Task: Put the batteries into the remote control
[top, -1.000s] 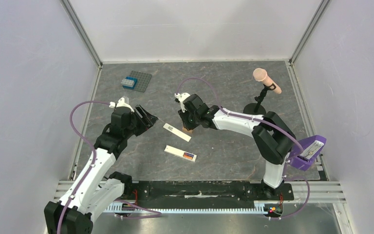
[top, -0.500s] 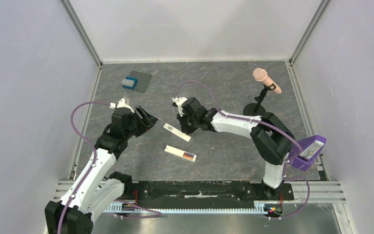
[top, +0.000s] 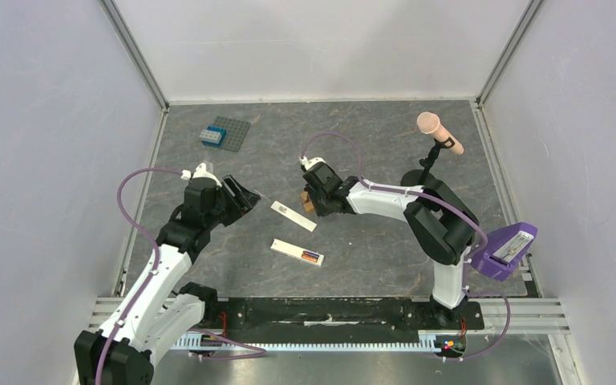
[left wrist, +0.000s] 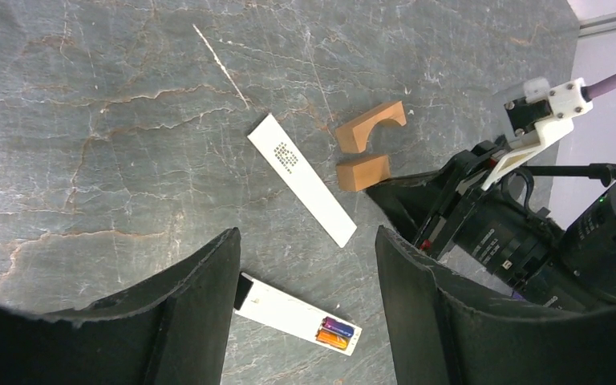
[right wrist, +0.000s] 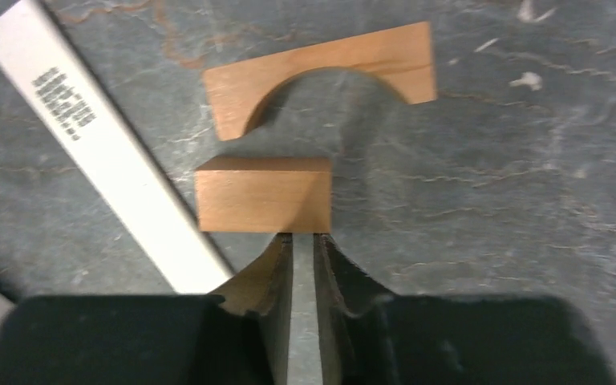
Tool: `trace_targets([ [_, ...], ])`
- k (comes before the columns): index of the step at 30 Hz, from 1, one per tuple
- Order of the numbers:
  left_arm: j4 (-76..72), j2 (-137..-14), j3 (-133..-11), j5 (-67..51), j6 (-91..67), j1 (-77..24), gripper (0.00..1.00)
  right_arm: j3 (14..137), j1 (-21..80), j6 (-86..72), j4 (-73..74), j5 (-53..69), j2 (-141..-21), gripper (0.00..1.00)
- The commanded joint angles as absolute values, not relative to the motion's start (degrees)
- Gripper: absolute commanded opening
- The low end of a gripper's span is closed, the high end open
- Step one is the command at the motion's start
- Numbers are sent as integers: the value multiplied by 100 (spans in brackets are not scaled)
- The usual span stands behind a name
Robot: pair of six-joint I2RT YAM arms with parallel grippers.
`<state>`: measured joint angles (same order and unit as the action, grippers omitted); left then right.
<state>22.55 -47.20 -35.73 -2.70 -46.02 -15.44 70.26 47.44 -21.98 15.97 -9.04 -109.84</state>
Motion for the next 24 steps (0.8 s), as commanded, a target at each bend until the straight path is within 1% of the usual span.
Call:
trace_targets([
  [1,2052,-4658,-3542,-316,-4733,-1494,68,6972,4720,-2300,1391,-1318,-10781,25],
  [6,2065,-4631,-3548,-264,-4694,-1477,68,6889,4854,-1758,1166,-522,-10671,50],
  [8,2079,-4630,-3546,-222,-4676,-1460,68,6809,4908,-1478,1056,-170,-10551,55],
  [11,2061,-4696,-3545,-187,-4667,-1450,68,6777,4947,-1259,1002,238,-10464,60],
  [14,2006,-4812,-3554,-193,-4671,-1450,68,6950,5031,-910,1204,431,-10604,64],
  [18,1984,-4966,-3593,-193,-4658,-1448,67,7340,5181,-639,1651,319,-10948,65],
  [21,1969,-5023,-3588,-177,-4663,-1441,67,7596,5292,-500,1953,185,-11169,63],
  [24,1967,-5040,-3577,-117,-4667,-1441,67,7917,5423,-366,2304,36,-11392,58],
])
